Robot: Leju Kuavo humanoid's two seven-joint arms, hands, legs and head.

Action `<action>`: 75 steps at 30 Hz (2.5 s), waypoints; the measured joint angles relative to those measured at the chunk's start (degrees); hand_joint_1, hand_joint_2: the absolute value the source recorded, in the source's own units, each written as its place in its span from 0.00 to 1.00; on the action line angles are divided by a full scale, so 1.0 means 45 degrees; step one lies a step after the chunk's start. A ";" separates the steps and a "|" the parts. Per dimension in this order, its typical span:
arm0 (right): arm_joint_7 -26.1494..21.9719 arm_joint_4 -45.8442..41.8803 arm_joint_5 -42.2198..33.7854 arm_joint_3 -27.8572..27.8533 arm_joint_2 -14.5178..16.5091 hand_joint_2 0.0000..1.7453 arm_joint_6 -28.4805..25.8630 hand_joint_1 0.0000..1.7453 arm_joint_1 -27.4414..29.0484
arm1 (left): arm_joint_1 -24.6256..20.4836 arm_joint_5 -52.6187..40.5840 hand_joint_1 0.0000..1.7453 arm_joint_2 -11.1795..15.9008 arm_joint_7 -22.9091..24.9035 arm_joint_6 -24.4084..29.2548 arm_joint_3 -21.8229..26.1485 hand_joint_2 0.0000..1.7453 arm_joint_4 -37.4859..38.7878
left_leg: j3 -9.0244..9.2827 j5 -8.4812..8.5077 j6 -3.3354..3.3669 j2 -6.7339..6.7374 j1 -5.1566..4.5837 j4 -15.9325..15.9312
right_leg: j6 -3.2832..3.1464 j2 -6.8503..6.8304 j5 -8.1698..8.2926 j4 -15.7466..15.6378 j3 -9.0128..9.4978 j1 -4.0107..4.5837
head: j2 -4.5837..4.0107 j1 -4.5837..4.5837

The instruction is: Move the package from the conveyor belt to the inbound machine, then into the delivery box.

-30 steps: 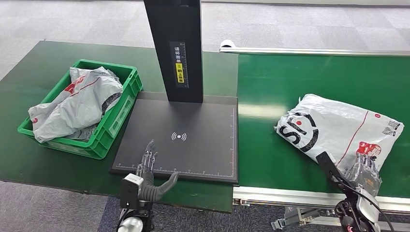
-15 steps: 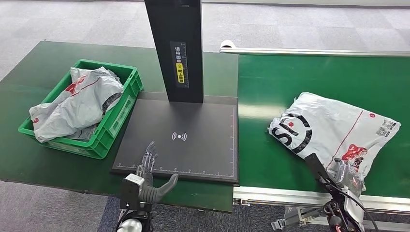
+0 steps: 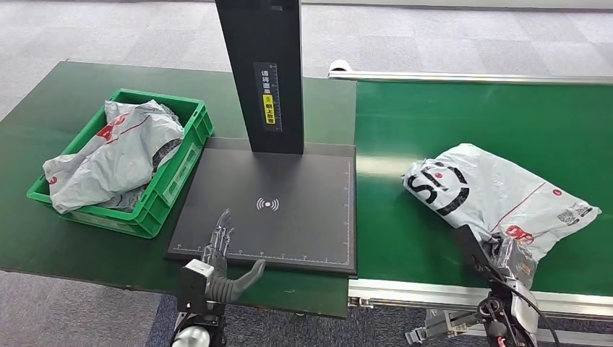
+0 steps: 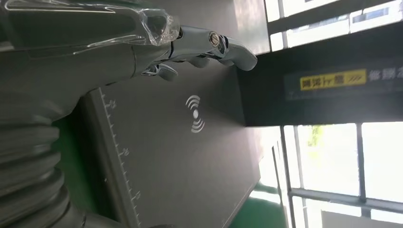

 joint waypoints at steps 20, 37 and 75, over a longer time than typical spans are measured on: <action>-0.0474 -0.9190 -0.4425 0.7048 0.1154 1.00 0.4951 1.00 -0.0293 | 0.0166 -0.1972 0.00 0.0941 -0.0279 0.1656 0.3792 1.00 -0.4057 | 0.0016 0.0018 -0.0010 0.0014 0.0019 -0.0008 | -0.0009 0.0005 0.0001 0.0007 0.0005 0.0022 | 0.0000 0.0000; -0.0002 -0.6842 -0.6605 1.1221 0.2815 1.00 0.6821 0.00 -0.0936 | 0.0360 -0.2122 0.00 0.1654 -0.0084 0.1375 0.5863 1.00 -0.6278 | 0.0005 0.0012 -0.0018 0.0003 0.0030 -0.0010 | -0.0025 -0.0002 -0.0017 0.0006 -0.0009 0.0033 | 0.0001 0.0007; -0.4249 -0.9436 -1.2832 0.5674 0.2798 1.00 0.6414 0.00 0.1413 | -0.8575 -0.8875 0.00 0.1215 0.1941 -0.0975 -0.5099 1.00 0.5648 | 0.0016 0.0014 -0.0012 0.0009 0.0017 0.0008 | -0.0021 -0.0004 0.0002 0.0003 -0.0005 0.0017 | 0.0001 0.0002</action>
